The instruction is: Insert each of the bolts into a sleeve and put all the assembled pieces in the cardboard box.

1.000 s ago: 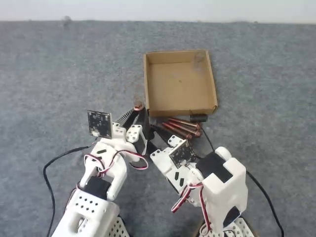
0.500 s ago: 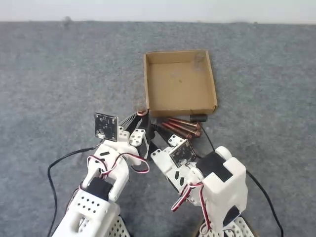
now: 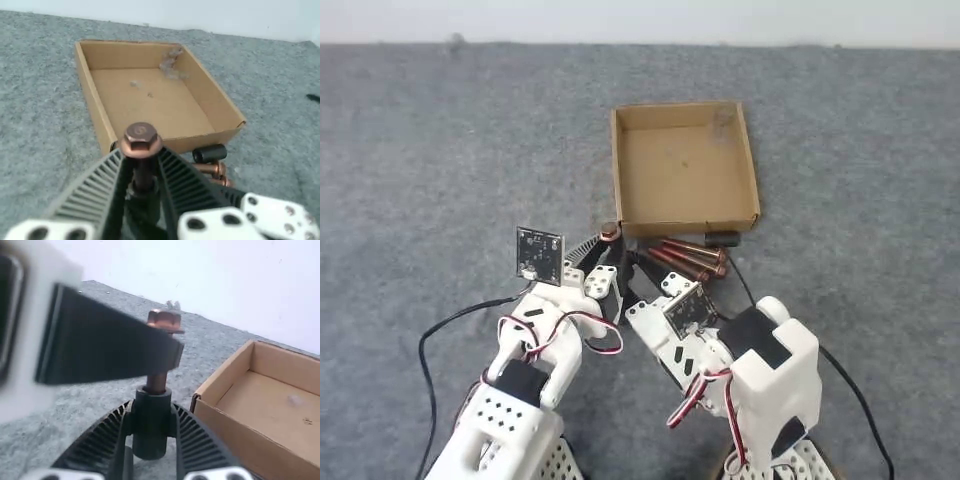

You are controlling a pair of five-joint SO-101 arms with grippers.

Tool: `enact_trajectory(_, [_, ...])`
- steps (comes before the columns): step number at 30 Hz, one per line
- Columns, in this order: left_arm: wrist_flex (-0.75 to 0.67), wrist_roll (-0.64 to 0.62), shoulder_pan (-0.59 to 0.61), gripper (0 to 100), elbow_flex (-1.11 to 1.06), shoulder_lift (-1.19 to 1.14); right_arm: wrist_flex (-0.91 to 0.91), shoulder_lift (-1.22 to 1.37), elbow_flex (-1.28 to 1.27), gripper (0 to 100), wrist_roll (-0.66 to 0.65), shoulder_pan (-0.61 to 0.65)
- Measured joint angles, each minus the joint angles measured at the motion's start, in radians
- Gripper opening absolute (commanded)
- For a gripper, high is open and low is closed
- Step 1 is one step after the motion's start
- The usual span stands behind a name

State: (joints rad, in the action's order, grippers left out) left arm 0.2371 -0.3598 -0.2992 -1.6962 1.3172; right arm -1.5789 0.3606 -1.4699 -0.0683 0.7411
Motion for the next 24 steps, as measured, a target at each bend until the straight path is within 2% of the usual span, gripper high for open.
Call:
enact_trajectory(5, [0.051,-0.011,0.000,15,0.000,0.000,0.000,0.000,0.002,0.6,0.000,-0.002])
enact_trajectory(24, [0.057,-0.015,0.029,15,0.000,0.000,0.000,0.002,0.000,0.6,-0.002,-0.034])
